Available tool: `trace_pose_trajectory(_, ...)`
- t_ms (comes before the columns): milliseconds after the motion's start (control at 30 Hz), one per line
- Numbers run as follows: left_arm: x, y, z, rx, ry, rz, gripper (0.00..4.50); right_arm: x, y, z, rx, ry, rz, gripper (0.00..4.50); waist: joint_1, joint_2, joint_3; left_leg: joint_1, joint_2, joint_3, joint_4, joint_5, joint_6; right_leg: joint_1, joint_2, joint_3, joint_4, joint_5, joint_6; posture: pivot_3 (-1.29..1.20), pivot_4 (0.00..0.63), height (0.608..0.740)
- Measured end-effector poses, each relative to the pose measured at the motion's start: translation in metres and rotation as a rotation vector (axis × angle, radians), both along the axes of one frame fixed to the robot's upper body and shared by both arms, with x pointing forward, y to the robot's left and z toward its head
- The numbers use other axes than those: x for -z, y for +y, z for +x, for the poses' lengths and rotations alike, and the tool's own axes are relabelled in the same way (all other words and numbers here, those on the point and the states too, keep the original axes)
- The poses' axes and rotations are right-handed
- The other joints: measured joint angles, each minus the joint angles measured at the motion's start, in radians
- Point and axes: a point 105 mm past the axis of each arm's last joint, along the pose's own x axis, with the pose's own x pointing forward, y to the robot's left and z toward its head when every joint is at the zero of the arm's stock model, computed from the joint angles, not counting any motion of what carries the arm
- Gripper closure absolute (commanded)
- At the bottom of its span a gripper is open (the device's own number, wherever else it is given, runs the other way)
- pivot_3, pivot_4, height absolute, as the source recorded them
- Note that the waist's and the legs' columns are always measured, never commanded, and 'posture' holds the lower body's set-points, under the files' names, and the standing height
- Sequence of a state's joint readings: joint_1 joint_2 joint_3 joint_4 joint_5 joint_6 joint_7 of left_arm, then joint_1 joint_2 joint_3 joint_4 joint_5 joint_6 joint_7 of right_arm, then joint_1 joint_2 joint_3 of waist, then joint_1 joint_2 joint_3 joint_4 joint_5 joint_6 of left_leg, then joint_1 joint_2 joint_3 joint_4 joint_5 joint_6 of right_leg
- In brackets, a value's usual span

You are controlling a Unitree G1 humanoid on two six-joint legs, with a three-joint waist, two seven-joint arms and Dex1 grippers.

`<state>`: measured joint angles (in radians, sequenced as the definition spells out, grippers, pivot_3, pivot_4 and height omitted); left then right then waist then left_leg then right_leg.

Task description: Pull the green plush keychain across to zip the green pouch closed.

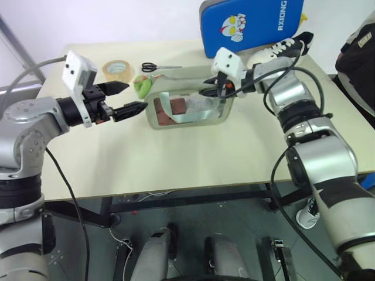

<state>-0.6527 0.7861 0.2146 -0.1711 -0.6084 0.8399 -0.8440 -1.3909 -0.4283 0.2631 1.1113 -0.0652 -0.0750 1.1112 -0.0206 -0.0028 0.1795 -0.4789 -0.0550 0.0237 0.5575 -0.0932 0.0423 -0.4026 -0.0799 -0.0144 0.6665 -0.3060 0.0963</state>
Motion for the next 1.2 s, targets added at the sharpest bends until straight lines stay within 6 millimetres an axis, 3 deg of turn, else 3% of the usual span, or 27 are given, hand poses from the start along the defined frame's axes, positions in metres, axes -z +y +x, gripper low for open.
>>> trace_pose_trajectory(133,-0.001,0.008,0.008,-0.041,-0.006,-0.008,0.00,-0.010,-0.005,-0.005,-0.020,-0.003,-0.021,4.45,0.006,0.000,0.001,-0.001,0.000,0.000,0.000,0.000,0.000,-0.002,0.000,0.000,0.000,0.000,0.000,0.00,0.150,0.740)
trace_pose_trajectory(233,-0.014,0.015,0.016,-0.091,-0.043,-0.032,0.00,-0.025,-0.012,-0.022,-0.077,-0.061,-0.059,4.45,0.010,0.000,0.000,-0.001,0.000,0.000,0.000,0.000,0.000,-0.002,-0.001,0.000,0.000,0.000,0.000,0.00,0.150,0.740)
trace_pose_trajectory(400,-0.011,0.015,0.017,-0.088,-0.045,-0.035,0.00,0.010,-0.022,-0.053,-0.112,0.032,-0.090,4.45,0.007,0.000,0.000,-0.001,0.000,0.001,0.000,0.000,0.000,-0.001,-0.002,0.001,0.001,0.000,0.000,0.00,0.150,0.740)
trace_pose_trajectory(633,-0.008,0.010,0.018,-0.072,-0.041,-0.050,0.00,0.013,-0.010,-0.074,-0.076,0.081,-0.054,4.45,0.003,0.000,0.000,-0.001,0.001,0.002,0.000,-0.001,0.001,-0.002,-0.001,0.003,0.001,0.000,0.000,0.00,0.150,0.740)
trace_pose_trajectory(767,-0.007,0.012,0.022,-0.080,-0.041,-0.054,0.00,0.007,-0.007,-0.072,-0.048,0.080,-0.028,2.93,0.004,0.000,0.000,0.000,0.001,0.002,0.000,-0.001,0.001,-0.002,-0.002,0.003,0.000,0.000,0.000,0.00,0.150,0.740)
trace_pose_trajectory(833,-0.004,0.012,0.025,-0.079,-0.035,-0.051,0.00,-0.001,-0.008,-0.072,-0.046,0.057,-0.027,2.93,0.005,0.000,0.000,-0.001,0.001,0.002,0.000,-0.001,0.001,-0.002,-0.002,0.003,0.000,0.000,0.000,0.00,0.150,0.740)
trace_pose_trajectory(1067,0.001,0.024,0.031,-0.111,-0.029,-0.032,0.00,-0.045,-0.050,-0.087,0.029,-0.041,-0.052,2.93,0.008,0.000,0.000,-0.001,0.001,0.003,0.001,-0.002,0.002,-0.001,-0.004,0.003,-0.002,0.000,-0.001,0.00,0.150,0.740)
trace_pose_trajectory(1133,0.005,0.026,0.038,-0.136,-0.034,-0.036,0.00,-0.044,-0.056,-0.092,0.035,-0.042,-0.056,2.93,0.008,-0.001,0.000,-0.001,0.001,0.003,0.000,-0.002,0.003,-0.001,-0.004,0.003,-0.002,0.000,-0.001,0.00,0.150,0.740)
trace_pose_trajectory(1200,0.012,0.025,0.043,-0.144,-0.027,-0.053,0.00,-0.027,-0.062,-0.091,0.048,0.000,-0.060,2.93,0.008,-0.001,-0.001,-0.001,0.001,0.003,0.001,-0.002,0.003,-0.001,-0.004,0.003,-0.002,0.000,-0.001,0.00,0.150,0.740)
